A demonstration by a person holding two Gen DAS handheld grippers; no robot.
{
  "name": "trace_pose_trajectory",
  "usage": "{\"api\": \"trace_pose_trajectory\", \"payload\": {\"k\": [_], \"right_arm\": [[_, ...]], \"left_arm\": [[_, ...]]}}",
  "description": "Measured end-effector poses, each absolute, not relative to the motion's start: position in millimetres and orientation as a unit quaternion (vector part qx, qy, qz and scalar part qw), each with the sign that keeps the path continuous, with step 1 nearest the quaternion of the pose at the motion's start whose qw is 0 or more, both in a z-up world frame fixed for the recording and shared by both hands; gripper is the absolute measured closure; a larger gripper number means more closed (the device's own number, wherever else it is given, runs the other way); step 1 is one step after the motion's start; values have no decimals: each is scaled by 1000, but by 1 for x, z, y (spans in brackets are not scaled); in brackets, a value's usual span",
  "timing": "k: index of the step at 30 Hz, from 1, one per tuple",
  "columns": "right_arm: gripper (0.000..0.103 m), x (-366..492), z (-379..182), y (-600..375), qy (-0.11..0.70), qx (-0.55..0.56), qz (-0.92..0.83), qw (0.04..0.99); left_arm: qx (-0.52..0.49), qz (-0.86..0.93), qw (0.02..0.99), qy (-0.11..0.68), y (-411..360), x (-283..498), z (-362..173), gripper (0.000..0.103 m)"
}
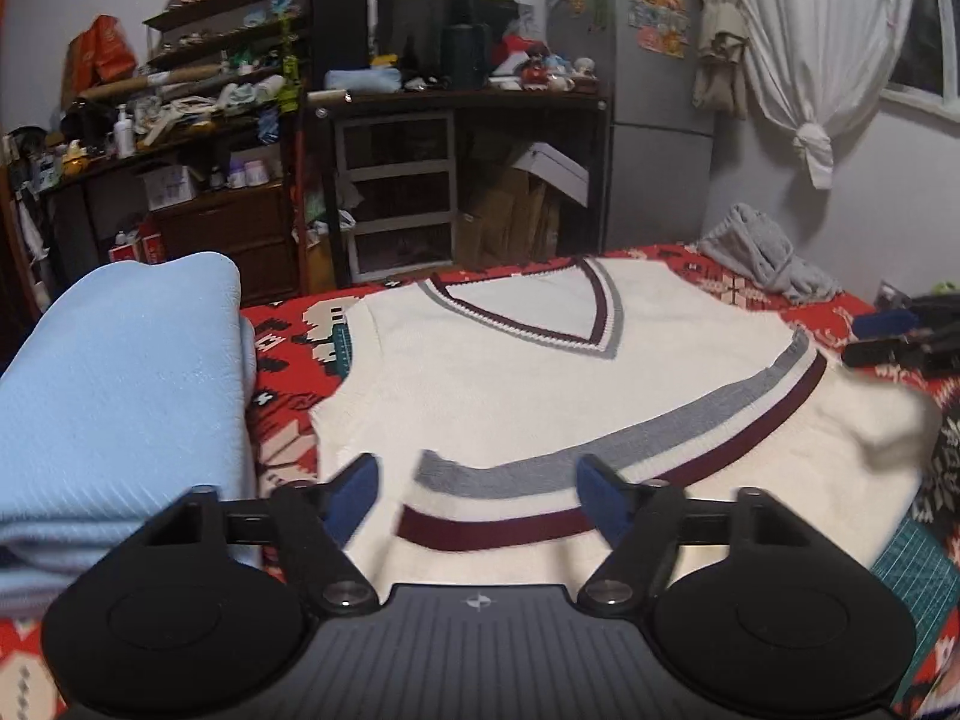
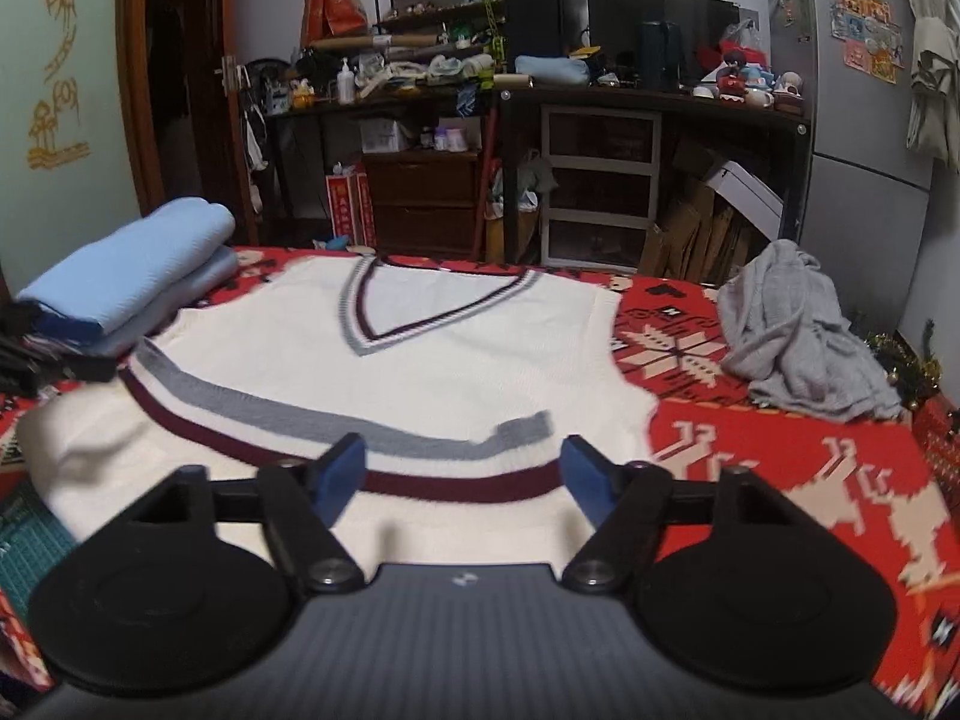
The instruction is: Fold clothes
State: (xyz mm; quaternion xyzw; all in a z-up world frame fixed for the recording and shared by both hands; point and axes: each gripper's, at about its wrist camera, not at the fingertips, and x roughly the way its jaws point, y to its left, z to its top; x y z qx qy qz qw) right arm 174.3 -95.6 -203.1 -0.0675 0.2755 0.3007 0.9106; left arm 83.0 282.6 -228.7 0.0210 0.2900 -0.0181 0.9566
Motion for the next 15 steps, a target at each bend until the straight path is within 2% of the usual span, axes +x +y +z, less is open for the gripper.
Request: {"api": "trace_pose_trajectory", "payload": {"k": [1,2,7,9,11,12,13,15], "right_arm": [[51,181,-204,-97,279,-68,299,910],[60,188,-206,-98,283,-68,296,910],[64,222,-225,-102,324,-40,302,896],[70,230,-232,-103,334,-35,307,890],[86,233,-238,-103,342,-23,315,885],[87,234,-239,-103,344,-18,318,883],[91,235,-240,-103,345,-13,320,882],[95,235,-240,-106,342,-6,321,883]], "left_arm": [[22,-25,955,296,288,88,-231,56],[17,-32,952,303,293,93,-234,57],[-42,-56,939,336,317,117,-253,57],[-53,-61,938,338,320,121,-257,57],[-64,-65,937,338,323,125,-262,60],[-69,-72,936,337,324,126,-263,71],[-76,-81,935,338,325,127,-263,89],[-76,-82,935,337,325,127,-261,94]]}}
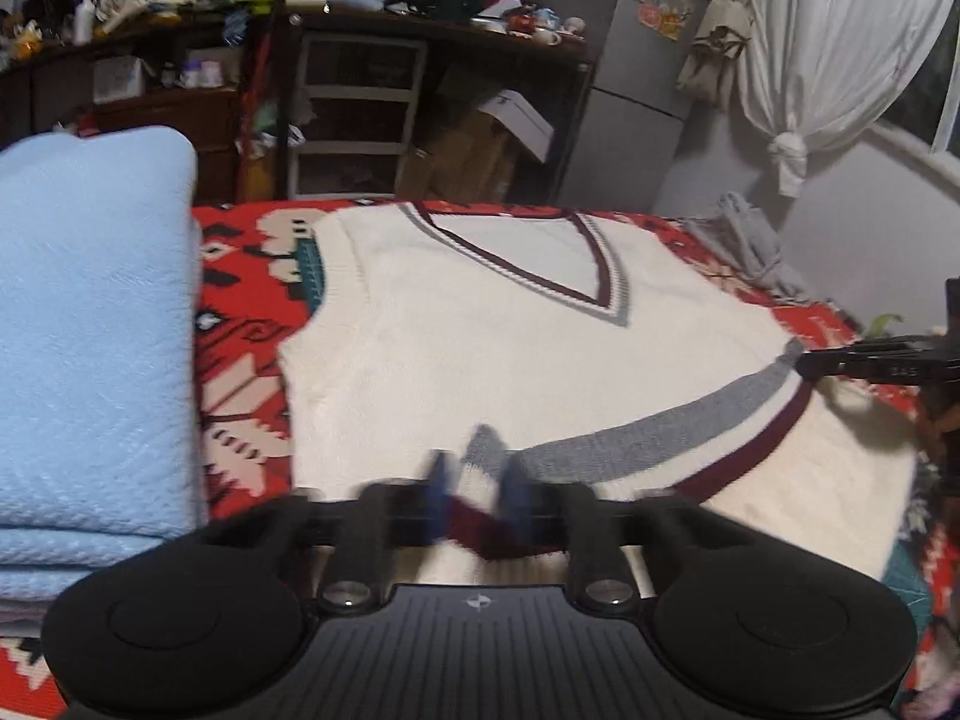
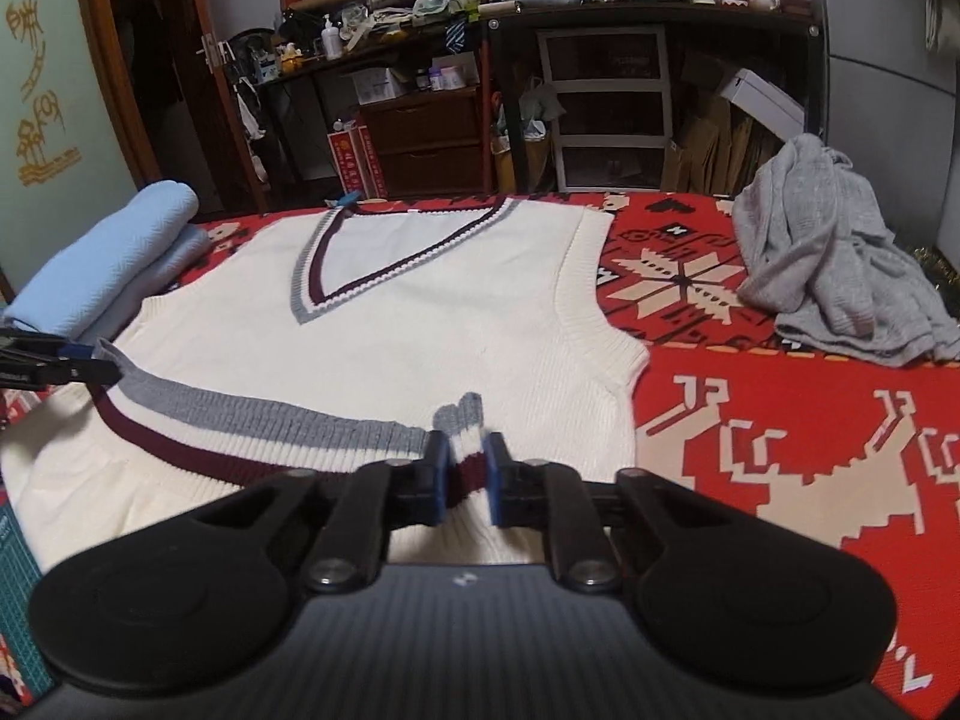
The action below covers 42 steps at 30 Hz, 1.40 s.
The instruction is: Fold clothes
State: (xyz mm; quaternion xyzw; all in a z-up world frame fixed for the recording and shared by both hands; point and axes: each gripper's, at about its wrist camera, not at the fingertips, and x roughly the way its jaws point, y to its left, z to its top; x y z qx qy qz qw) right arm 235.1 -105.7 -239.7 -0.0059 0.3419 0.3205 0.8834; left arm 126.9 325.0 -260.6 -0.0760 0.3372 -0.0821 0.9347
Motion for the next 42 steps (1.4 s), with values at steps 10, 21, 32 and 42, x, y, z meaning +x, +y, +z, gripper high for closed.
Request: {"api": "trace_pose_trajectory", "payload": {"k": [10,21,32,42], "right_arm": [[96,232,-206,-110,301,23,318,899],[96,266,-238,-104,351,28,270,896],[95,265,-246,-96,348,5,251,903],[36,241,-213,-102,307,-14,246,919]], "left_arm": [[-54,-65,953,292,322,132,-221,96],[-65,-36,934,350,333,172,-260,95],[-39,-19,942,334,328,169,-262,94],[19,28,952,303,319,143,-234,49]]}}
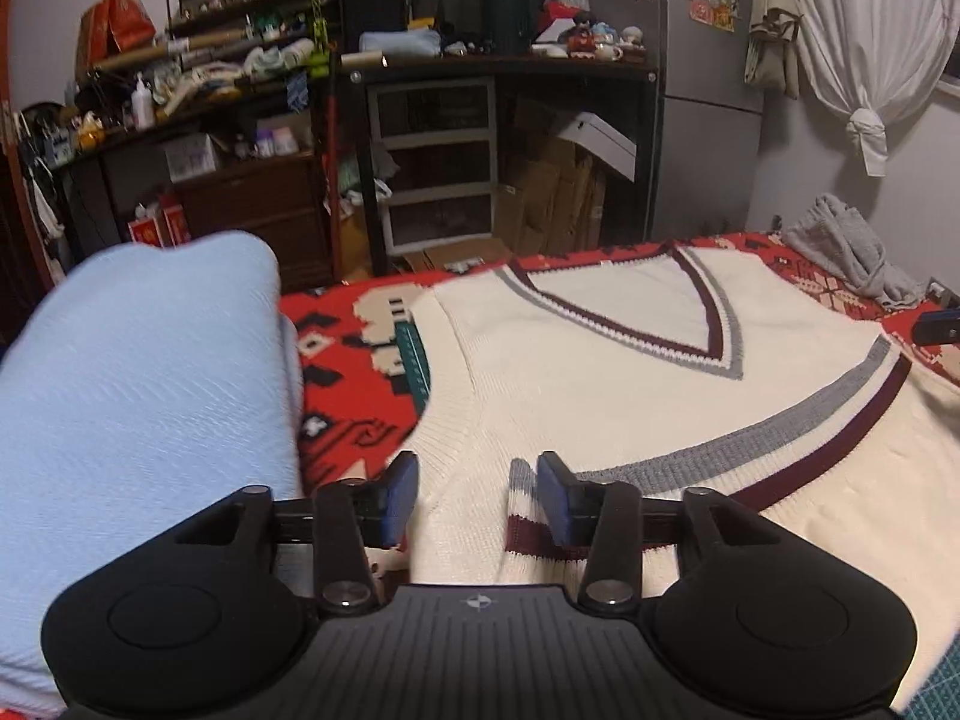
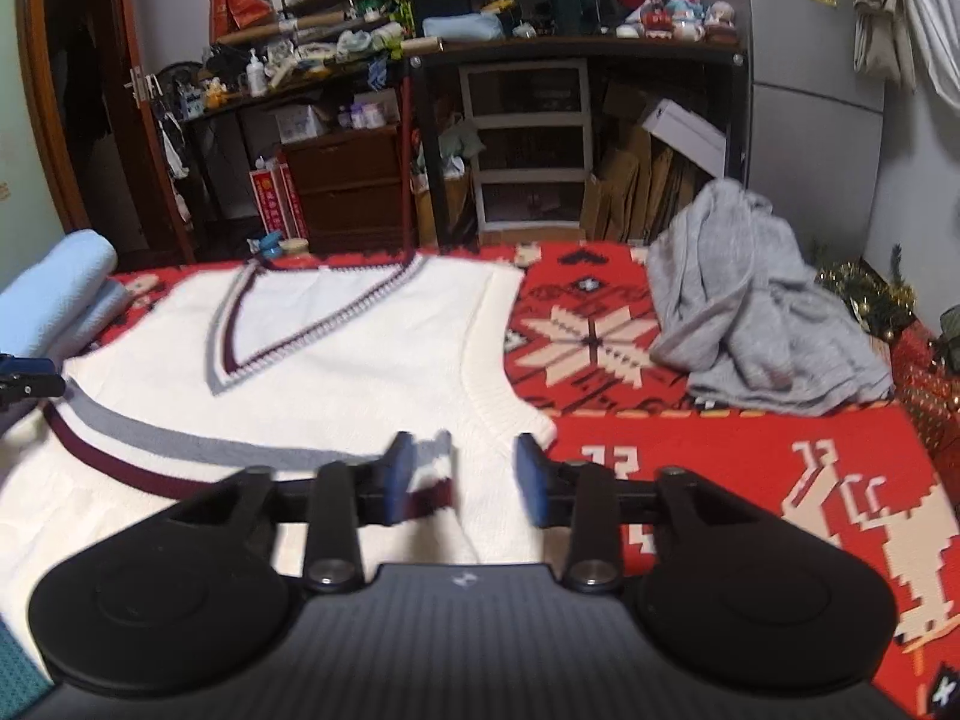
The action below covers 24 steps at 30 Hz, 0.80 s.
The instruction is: Fold clothes
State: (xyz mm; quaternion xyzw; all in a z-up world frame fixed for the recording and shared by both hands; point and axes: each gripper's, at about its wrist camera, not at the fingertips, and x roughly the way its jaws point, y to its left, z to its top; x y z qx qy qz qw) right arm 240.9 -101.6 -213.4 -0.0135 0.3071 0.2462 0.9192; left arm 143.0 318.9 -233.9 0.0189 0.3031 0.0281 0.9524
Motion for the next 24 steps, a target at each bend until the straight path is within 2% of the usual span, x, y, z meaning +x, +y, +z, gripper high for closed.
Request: {"api": "trace_pose_trajectory", "payload": {"k": [1,2,6,8,18,21,24], "right_arm": [[22,234,-208,-100,297,-16,257,919],[16,225,-203,-97,286,-21,270,919],[6,192,-195,-76,273,-44,311,909],[1,175,-198,-63,277,-51,326,902],[0,133,-241,-16,329,-99,284,895],[0,126,-248,-20,324,-94,273,901],[0,119,-249,-24,323,-88,270,903]], "left_arm": [[21,28,954,299,316,138,-230,39],[23,24,956,293,311,132,-226,35],[25,-18,959,280,281,111,-220,18],[31,-37,959,281,259,104,-224,16],[62,-43,945,318,196,109,-268,15],[66,-32,945,318,196,104,-273,5],[51,-27,944,324,202,98,-275,4]]}}
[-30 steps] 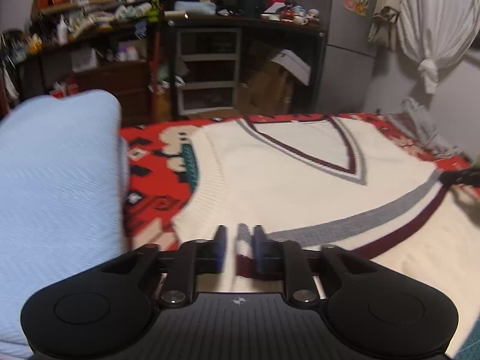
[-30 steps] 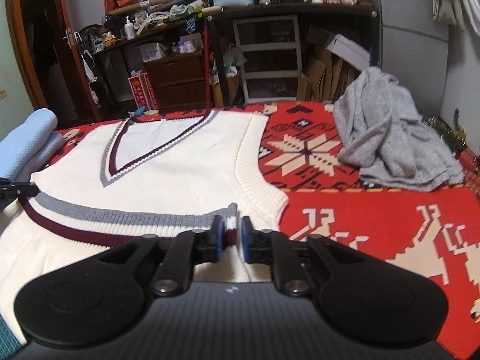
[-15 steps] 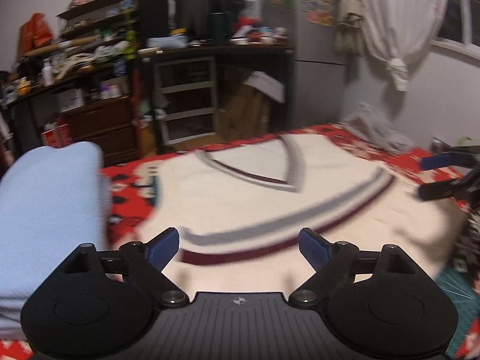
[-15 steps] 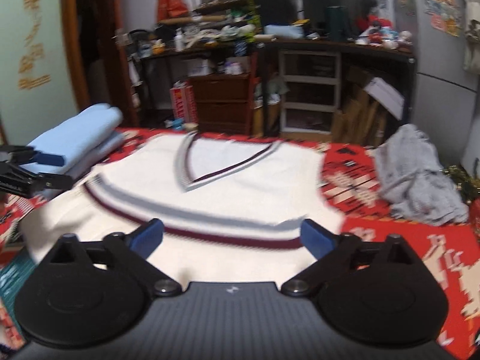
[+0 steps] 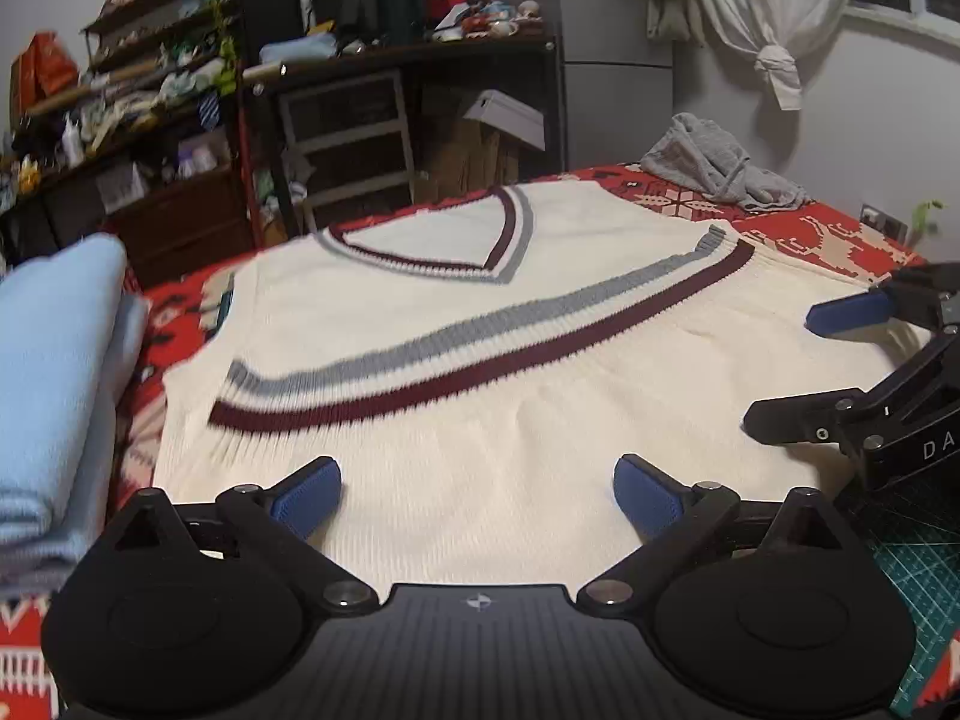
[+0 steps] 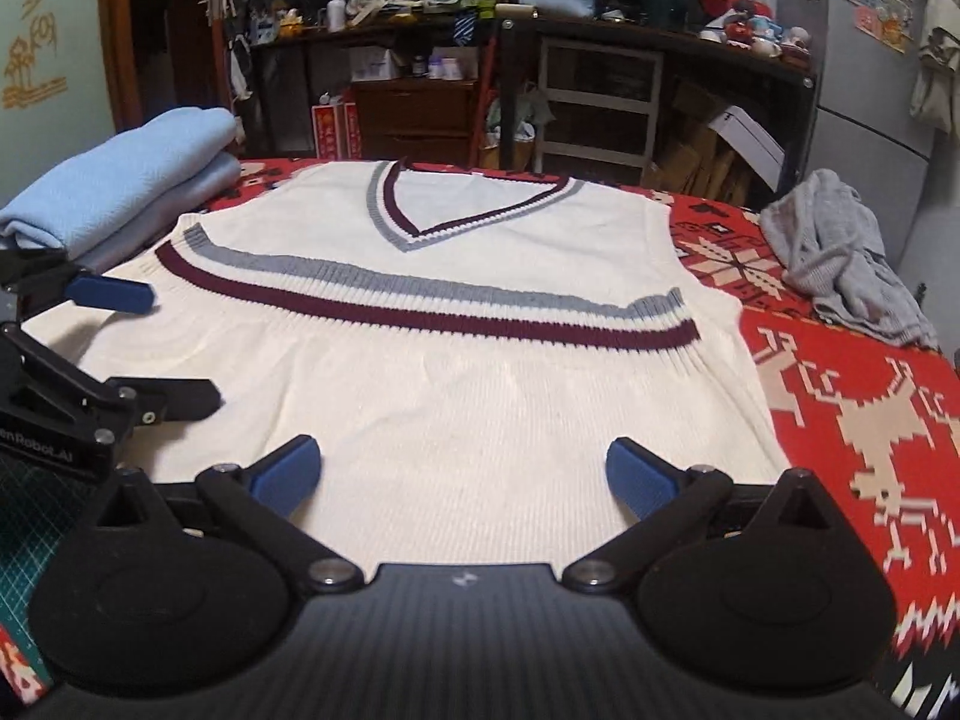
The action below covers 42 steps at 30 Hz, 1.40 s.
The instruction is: Fold clothes
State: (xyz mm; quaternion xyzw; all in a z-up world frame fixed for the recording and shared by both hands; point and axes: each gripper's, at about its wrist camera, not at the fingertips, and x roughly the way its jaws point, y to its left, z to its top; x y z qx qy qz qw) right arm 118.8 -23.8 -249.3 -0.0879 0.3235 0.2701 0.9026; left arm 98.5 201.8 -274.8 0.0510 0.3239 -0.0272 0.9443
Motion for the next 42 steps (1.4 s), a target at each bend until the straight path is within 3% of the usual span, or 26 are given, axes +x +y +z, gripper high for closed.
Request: {"api": "trace_pose_trajectory", "payload": {"k": [19,33,39,42], "right_arm": [[0,80,-254,-54,289,-65,260,919],[0,82,-250,-54,310,-52,247,916],[1,59,-253,-51,292,-103,235,922],[5,45,-251,-56,274,-115,228,927]], "left_arm": [[22,-31,948,315,218,52,-278,0],[-17,-48,949,312,225,49,-276,0],[-41,-16,955,294,225,35,-272,15],[-56,0,957,285,225,24,-264,18]]}}
